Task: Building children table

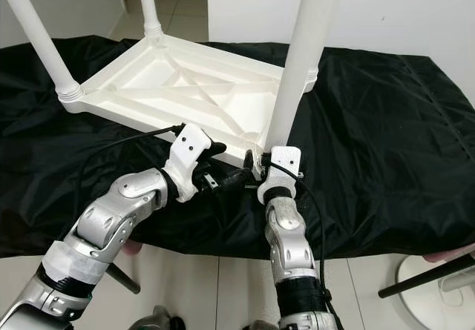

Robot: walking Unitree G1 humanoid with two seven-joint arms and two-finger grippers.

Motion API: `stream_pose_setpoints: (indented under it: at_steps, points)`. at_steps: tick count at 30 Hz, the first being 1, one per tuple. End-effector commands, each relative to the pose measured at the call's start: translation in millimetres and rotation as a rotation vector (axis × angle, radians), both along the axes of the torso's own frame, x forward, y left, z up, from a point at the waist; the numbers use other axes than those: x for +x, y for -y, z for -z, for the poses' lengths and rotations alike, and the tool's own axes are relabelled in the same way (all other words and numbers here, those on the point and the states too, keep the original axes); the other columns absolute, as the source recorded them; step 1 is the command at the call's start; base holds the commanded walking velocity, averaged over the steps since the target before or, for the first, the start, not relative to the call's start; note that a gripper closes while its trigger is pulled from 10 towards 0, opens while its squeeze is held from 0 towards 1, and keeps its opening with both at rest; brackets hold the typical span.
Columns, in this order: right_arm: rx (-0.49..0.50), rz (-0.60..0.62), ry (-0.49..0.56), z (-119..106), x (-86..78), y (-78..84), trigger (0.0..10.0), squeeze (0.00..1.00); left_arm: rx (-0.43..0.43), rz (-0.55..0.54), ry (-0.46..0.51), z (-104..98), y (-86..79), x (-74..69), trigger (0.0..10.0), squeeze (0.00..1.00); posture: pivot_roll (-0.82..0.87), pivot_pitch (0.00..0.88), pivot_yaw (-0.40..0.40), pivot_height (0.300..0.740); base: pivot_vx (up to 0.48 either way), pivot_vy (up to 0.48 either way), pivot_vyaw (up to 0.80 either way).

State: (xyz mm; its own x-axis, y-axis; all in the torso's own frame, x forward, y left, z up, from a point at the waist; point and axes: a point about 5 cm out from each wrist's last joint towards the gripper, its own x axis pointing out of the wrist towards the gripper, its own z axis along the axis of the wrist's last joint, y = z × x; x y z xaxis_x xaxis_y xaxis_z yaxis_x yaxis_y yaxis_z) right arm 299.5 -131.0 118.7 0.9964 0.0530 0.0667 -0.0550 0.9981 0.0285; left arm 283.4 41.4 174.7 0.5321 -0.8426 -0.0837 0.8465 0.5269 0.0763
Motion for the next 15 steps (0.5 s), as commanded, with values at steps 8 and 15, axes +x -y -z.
stream_pose_setpoints:
  at_steps: [8, 15]
  points:
    - [-0.075, -0.2, 0.025, 3, -0.9, 26.1, 10.0, 0.0, 0.013, 0.075, 0.003, 2, 3.0, -3.4, 10.0, 0.0, -0.01, 0.0, 0.024, 0.74, 0.0, 0.0, 0.0]
    - [-0.144, -0.32, 0.069, -9, 11.8, 39.0, 10.0, 0.0, 0.017, 0.094, 0.028, 3, 4.1, -8.6, 10.0, 0.0, -0.02, 0.0, 0.036, 0.74, 0.0, 0.0, 0.0]
